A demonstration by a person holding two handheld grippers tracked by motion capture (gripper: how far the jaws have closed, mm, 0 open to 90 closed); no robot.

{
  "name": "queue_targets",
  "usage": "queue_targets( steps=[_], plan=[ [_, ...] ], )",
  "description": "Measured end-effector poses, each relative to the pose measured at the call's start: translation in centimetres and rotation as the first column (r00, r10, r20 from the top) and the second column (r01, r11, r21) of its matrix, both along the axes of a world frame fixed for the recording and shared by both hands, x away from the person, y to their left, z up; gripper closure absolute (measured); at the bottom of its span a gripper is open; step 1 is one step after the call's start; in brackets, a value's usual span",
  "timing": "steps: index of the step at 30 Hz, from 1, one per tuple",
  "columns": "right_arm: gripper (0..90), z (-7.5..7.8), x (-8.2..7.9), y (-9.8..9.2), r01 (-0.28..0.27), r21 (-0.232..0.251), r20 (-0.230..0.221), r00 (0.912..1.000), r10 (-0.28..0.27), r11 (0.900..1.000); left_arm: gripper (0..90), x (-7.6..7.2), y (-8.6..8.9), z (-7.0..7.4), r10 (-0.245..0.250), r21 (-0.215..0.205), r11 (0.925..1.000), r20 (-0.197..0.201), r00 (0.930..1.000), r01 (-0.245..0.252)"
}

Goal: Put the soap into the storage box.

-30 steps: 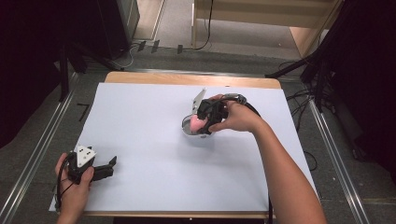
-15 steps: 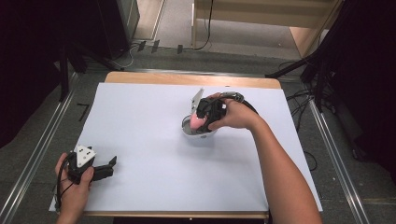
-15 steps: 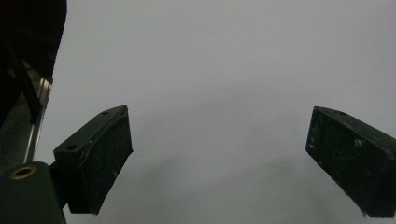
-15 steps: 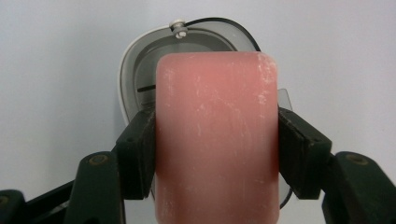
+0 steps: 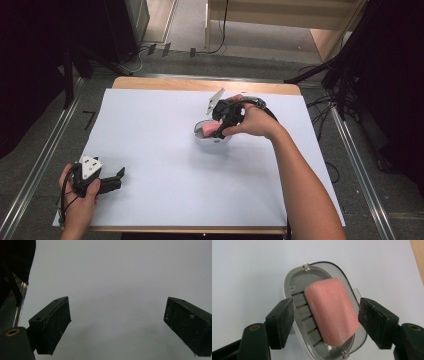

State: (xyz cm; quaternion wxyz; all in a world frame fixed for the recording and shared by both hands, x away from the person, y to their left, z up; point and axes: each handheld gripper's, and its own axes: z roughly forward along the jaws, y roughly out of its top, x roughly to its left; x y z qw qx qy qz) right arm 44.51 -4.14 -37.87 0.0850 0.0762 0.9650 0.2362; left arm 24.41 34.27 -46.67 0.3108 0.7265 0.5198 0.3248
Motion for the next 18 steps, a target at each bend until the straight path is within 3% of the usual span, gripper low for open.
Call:
queue_targets(
  steps=[5, 10, 18],
  plan=[
    [30.0, -0.2, -0.2, -0.9, 0.054, 0.013, -0.002, 0.9985, -0.054, 0.998, 7.7, 0.0, 0.0, 0.0, -0.001, 0.001, 1.0, 0.0, 1.0, 0.001],
    [28.1, -0.7, -0.9, -2.2, 0.138, 0.031, -0.009, 0.9905, -0.137, 0.99, 7.7, 0.0, 0.0, 0.0, 0.001, 0.002, 1.0, -0.001, 1.0, -0.001],
    [28.4, -1.2, -1.9, -3.7, 0.213, 0.051, -0.016, 0.977, -0.212, 0.976, 7.7, 0.0, -0.1, 0.0, 0.001, 0.004, 1.0, -0.001, 1.0, -0.001]
  ],
)
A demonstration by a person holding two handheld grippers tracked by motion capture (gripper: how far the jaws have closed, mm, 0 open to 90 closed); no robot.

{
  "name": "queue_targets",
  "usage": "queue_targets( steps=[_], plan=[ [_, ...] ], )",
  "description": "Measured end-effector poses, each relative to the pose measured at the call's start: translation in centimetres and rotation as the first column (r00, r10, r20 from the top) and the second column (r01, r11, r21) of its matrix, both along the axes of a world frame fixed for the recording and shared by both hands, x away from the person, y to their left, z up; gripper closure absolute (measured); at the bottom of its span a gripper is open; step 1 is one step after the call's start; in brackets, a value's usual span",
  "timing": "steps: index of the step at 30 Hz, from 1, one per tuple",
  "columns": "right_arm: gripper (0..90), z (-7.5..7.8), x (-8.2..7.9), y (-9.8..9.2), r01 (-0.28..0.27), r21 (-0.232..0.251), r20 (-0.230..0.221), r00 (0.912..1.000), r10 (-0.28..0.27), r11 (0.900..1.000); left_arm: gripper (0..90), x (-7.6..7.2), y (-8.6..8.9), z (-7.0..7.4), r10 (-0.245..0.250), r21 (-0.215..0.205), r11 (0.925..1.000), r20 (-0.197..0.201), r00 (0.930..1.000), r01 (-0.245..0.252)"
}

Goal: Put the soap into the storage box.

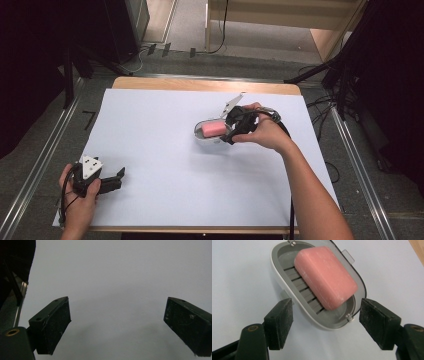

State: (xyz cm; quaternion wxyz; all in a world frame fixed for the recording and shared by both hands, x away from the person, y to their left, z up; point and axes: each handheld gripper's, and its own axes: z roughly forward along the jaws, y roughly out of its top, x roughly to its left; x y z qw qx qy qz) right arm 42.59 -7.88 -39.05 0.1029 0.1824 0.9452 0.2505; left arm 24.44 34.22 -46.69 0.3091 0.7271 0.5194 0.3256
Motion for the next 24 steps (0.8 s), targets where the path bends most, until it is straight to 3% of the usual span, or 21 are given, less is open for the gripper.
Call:
queue_targets(
  steps=[13, 24],
  plan=[
    [28.7, -1.3, -1.9, -2.6, 0.126, 0.041, -0.022, 0.9919, -0.125, 0.991, 7.7, 0.0, 0.0, 0.0, -0.001, 0.008, 1.0, -0.004, 1.0, 0.001],
    [27.9, -2.4, -3.3, -4.6, 0.186, 0.073, -0.043, 0.9822, -0.183, 0.98, 7.6, 0.0, -0.1, 0.0, 0.001, 0.011, 0.9999, -0.004, 1.0, -0.001]
  ],
)
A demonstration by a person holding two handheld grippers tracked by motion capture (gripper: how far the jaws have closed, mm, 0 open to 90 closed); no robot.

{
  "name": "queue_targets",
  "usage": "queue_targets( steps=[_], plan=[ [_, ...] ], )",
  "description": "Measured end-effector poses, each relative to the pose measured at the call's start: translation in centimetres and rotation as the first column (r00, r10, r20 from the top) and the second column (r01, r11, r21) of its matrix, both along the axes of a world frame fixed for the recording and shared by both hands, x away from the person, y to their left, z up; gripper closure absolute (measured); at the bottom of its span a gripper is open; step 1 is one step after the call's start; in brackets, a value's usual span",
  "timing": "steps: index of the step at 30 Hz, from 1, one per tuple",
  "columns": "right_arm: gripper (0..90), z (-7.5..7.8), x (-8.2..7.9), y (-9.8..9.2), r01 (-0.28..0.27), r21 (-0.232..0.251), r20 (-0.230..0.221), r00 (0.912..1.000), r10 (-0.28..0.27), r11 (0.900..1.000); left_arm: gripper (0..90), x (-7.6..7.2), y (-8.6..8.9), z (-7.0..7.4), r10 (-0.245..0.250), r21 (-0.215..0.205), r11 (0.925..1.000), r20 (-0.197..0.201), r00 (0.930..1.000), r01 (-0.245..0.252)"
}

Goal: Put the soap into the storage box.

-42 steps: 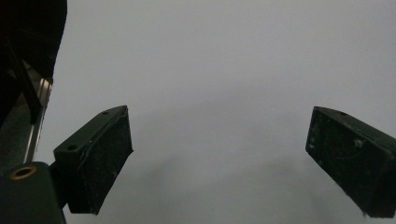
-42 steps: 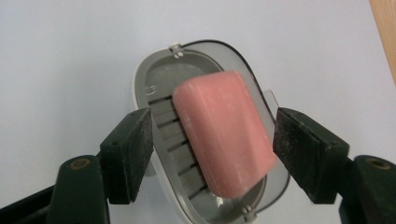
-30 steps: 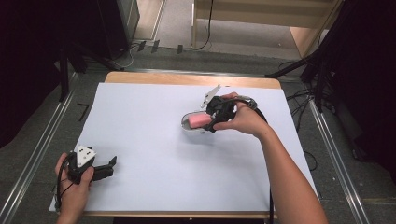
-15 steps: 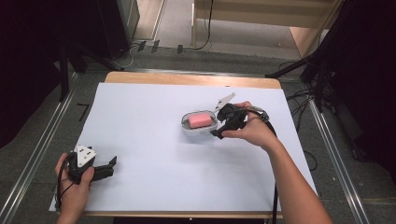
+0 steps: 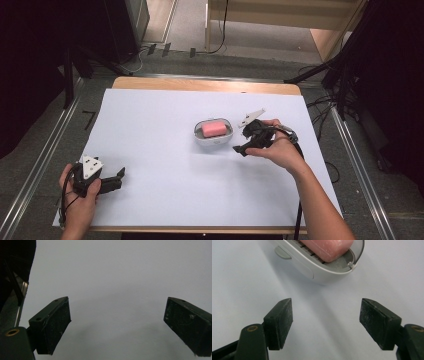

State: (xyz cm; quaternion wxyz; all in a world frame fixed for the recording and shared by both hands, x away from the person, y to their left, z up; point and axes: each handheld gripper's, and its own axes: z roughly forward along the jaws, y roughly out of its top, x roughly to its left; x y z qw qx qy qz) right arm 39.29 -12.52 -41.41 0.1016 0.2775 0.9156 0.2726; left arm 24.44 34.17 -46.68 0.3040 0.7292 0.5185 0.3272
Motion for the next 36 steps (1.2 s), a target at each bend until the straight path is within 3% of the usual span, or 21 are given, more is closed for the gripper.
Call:
queue_targets(
  steps=[14, 20, 36],
  plan=[
    [27.7, -1.6, -1.9, -2.8, 0.058, 0.056, -0.006, 0.9983, -0.057, 0.997, 7.6, 0.0, 0.0, 0.0, 0.0, 0.001, 1.0, 0.001, 1.0, 0.0],
    [27.7, -2.5, -2.7, -4.2, 0.093, 0.088, -0.014, 0.9957, -0.092, 0.992, 7.6, 0.0, 0.0, 0.0, 0.001, 0.003, 1.0, 0.0, 1.0, -0.001],
    [27.3, -3.8, -5.4, -7.3, 0.162, 0.14, 0.021, 0.9859, -0.166, 0.977, 7.7, 0.0, 0.0, 0.0, 0.003, 0.005, 1.0, 0.002, 1.0, -0.003]
  ],
)
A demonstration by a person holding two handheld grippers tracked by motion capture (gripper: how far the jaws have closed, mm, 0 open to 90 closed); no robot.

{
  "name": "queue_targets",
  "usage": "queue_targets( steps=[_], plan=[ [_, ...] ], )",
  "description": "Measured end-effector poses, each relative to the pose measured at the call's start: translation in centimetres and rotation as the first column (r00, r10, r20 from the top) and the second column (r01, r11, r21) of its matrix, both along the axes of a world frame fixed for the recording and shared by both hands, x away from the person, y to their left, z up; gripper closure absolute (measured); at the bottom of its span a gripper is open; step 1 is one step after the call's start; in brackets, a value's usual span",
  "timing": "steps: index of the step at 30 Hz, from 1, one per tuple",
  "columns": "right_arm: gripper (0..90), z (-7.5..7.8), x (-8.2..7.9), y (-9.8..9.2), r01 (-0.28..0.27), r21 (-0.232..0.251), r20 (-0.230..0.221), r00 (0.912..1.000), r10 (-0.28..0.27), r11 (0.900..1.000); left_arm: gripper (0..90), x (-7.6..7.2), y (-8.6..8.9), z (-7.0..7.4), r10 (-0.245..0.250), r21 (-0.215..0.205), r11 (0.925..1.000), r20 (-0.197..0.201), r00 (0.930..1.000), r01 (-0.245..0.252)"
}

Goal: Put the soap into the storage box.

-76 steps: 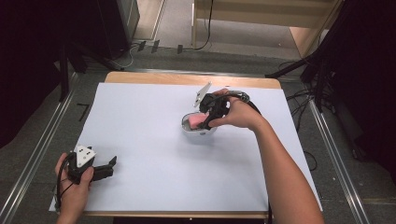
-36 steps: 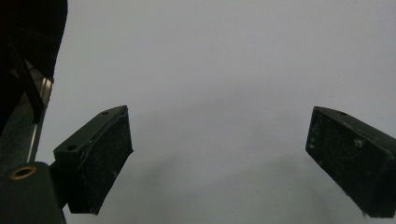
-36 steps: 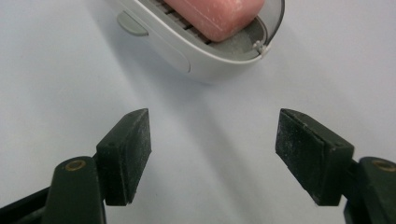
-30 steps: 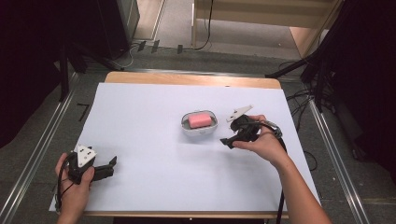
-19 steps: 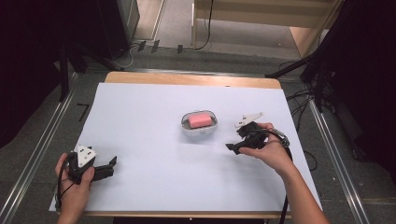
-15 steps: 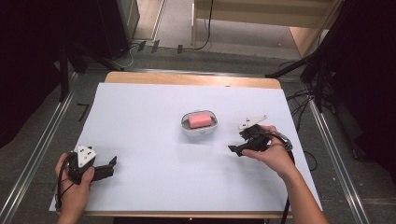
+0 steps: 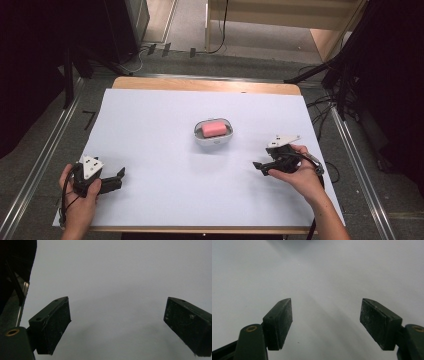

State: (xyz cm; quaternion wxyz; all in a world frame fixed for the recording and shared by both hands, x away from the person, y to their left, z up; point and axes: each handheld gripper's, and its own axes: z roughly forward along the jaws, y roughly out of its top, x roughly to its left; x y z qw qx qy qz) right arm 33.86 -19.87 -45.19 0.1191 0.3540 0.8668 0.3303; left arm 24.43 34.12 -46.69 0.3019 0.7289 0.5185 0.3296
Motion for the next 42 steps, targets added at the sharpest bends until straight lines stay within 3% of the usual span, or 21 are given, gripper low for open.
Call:
queue_targets(
  steps=[14, 19, 25, 37, 42],
  plan=[
    [26.2, -1.2, -1.9, -2.0, 0.044, 0.063, 0.021, 0.9987, -0.046, 0.997, 7.7, 0.0, 0.0, 0.0, 0.0, 0.001, 1.0, 0.0, 1.0, 0.0],
    [25.8, -1.4, -2.4, -2.6, 0.055, 0.082, 0.051, 0.9969, -0.059, 0.995, 7.6, 0.0, 0.0, 0.0, 0.0, 0.0, 1.0, 0.0, 1.0, 0.0],
    [25.2, -1.8, -3.2, -3.3, 0.082, 0.127, 0.071, 0.9932, -0.092, 0.988, 7.7, 0.0, 0.0, 0.0, 0.0, 0.003, 1.0, -0.001, 1.0, 0.0],
    [25.1, -3.0, -4.2, -4.6, 0.099, 0.16, 0.091, 0.9893, -0.114, 0.982, 7.7, 0.0, 0.0, 0.0, 0.002, 0.003, 1.0, 0.002, 1.0, -0.002],
    [25.1, -3.4, -4.7, -5.4, 0.128, 0.197, 0.101, 0.9836, -0.15, 0.972, 7.6, 0.0, 0.0, 0.0, 0.002, 0.003, 1.0, 0.001, 1.0, -0.002]
  ],
)
